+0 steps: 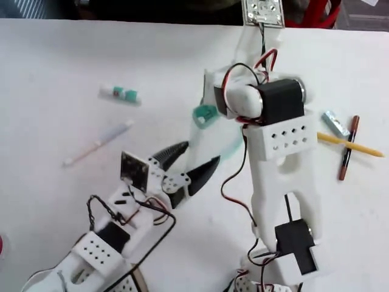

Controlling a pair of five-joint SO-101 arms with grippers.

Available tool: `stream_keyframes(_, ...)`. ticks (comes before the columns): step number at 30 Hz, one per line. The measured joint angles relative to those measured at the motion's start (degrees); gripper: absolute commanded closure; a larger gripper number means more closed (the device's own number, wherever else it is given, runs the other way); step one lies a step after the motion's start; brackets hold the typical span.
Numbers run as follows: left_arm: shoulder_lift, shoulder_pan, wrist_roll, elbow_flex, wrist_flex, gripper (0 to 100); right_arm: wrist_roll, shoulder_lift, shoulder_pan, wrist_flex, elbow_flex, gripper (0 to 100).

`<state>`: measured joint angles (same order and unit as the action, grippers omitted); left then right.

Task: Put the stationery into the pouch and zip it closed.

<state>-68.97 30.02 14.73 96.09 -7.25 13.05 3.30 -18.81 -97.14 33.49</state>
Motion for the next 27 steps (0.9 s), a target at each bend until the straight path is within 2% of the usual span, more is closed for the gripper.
stream_keyframes(4, -1.23, 1.58, 0.09, -4.13, 6.07, 74, -0.09, 1.67, 0.26, 0.00, -3.08, 98.1)
stream_keyframes(8, 0.70, 2.99, 0.09, -8.35, 6.77, 75, -0.09, 2.20, 0.44, 0.00, -3.69, 98.1)
stream_keyframes(11, 3.96, 2.99, 0.09, -10.81, 6.68, 83, -0.09, 2.20, 0.44, 0.00, -3.87, 98.1)
stream_keyframes(14, 7.74, 2.99, 0.00, -11.08, 2.73, 98, -0.09, 2.20, 0.44, 0.00, -3.87, 98.1)
stream_keyframes(17, 11.25, 3.16, -2.29, -10.90, -4.04, 96, -0.09, 2.02, 0.44, 0.09, -3.87, 98.1)
stream_keyframes(20, 13.71, 3.43, -3.25, -9.85, -8.62, 98, -0.09, 2.02, 0.26, 0.09, -3.87, 98.1)
stream_keyframes(27, 14.07, 3.52, -3.25, -9.85, -9.67, 98, -1.76, 1.93, 1.41, 1.67, -4.04, 98.1)
